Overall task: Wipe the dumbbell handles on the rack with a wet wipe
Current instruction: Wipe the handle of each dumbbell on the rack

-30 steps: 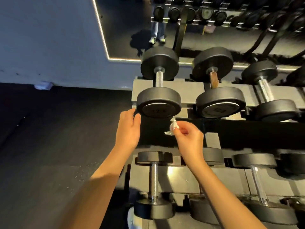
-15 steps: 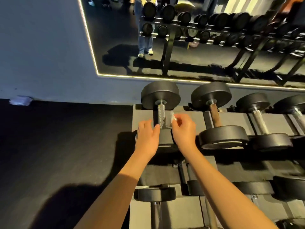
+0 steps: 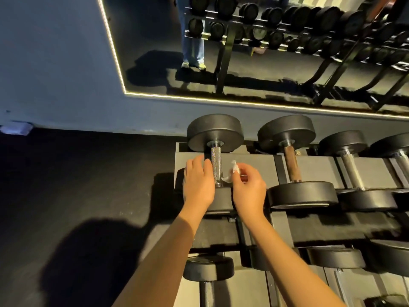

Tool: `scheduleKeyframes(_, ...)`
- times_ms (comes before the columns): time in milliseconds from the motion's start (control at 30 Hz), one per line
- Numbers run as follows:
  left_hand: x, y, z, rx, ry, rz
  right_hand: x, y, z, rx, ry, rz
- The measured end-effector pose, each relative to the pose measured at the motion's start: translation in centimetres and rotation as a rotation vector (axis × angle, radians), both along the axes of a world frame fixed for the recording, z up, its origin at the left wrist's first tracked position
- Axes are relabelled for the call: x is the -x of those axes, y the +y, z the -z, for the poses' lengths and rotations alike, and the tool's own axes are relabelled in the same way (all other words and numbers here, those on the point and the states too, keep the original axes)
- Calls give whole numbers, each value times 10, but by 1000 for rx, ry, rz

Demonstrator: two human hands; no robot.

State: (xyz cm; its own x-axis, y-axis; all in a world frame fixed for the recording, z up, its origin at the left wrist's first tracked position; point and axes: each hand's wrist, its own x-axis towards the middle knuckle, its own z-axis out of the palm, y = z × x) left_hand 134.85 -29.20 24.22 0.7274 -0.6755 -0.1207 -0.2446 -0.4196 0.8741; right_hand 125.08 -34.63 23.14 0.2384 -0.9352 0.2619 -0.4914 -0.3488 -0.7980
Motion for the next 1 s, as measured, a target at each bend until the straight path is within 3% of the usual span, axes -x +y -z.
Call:
scheduleKeyframes(200,-9,-3,20,163,278,-236,-26,-39,-14,-89,39,-120)
scheduleKeyframes(300,-3,-2,14,144,169,-182,-45,-61,-14,-72,105,-199)
scheduleKeyframes(567,-1,-6,2,174,240,-214,-37,-65,-13,-277,103,-325)
scheduleKeyframes(867,-2,-7,2,161,382,-236,-57,-72,-11,-209,65,-179)
scheduleKeyframes(1000,-2,-5,1,161,337,-218,-35,-66,-8,-295,189,-296)
